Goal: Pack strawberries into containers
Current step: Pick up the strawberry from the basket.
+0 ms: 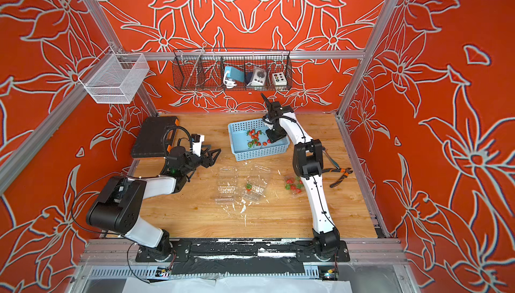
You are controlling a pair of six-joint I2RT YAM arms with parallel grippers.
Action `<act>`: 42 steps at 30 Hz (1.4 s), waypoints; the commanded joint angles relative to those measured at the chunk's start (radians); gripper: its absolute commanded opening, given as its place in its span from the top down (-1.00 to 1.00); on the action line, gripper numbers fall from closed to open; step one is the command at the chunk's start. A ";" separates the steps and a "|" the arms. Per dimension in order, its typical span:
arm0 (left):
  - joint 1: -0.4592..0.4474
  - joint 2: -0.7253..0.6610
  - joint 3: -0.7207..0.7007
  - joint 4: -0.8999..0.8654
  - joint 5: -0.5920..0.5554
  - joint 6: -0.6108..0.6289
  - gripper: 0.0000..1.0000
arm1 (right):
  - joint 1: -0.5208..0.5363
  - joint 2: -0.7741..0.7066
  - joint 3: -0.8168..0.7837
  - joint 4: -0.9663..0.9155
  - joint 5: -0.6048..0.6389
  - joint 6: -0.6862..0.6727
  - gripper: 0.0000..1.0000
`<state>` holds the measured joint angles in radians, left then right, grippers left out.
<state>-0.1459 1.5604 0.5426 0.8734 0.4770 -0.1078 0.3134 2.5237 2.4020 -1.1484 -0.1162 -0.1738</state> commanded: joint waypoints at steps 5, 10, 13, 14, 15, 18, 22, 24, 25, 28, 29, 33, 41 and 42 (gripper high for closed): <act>-0.006 -0.003 0.025 0.007 0.013 0.016 -0.40 | 0.001 0.061 0.072 -0.022 -0.025 -0.025 0.27; -0.006 -0.003 0.026 0.007 0.012 0.016 -0.40 | 0.001 0.066 0.074 -0.007 -0.066 -0.018 0.57; -0.006 -0.003 0.026 0.008 0.012 0.015 -0.40 | 0.001 0.060 0.074 0.000 -0.088 -0.012 0.81; -0.006 -0.002 0.026 0.008 0.013 0.014 -0.40 | 0.001 0.057 0.073 0.002 -0.097 -0.009 0.89; -0.006 -0.003 0.026 0.007 0.014 0.014 -0.40 | 0.001 0.052 0.073 0.005 -0.106 -0.007 0.93; -0.006 -0.003 0.025 0.010 0.015 0.013 -0.40 | 0.001 0.033 0.067 0.014 -0.138 -0.001 1.00; -0.006 -0.004 0.025 0.010 0.015 0.013 -0.40 | -0.002 -0.013 0.034 0.039 -0.176 0.011 1.00; -0.006 -0.005 0.025 0.010 0.015 0.013 -0.40 | -0.002 -0.041 0.008 0.054 -0.194 0.015 1.00; -0.006 -0.005 0.025 0.010 0.016 0.013 -0.40 | -0.002 -0.054 -0.003 0.059 -0.198 0.017 1.00; -0.006 -0.005 0.025 0.012 0.016 0.011 -0.40 | -0.002 -0.094 -0.042 0.079 -0.208 0.024 1.00; -0.006 -0.006 0.025 0.011 0.017 0.011 -0.40 | -0.002 -0.110 -0.057 0.080 -0.212 0.027 1.00; -0.006 -0.006 0.023 0.012 0.017 0.010 -0.40 | -0.003 -0.164 -0.109 0.123 -0.218 0.032 1.00; -0.006 -0.010 0.022 0.013 0.016 0.011 -0.40 | -0.002 -0.229 -0.146 0.125 -0.236 0.043 1.00; -0.006 -0.010 0.022 0.013 0.015 0.010 -0.40 | -0.001 -0.241 -0.153 0.125 -0.243 0.046 1.00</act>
<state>-0.1459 1.5604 0.5426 0.8696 0.4770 -0.1078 0.3134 2.3524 2.2627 -1.0458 -0.3244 -0.1394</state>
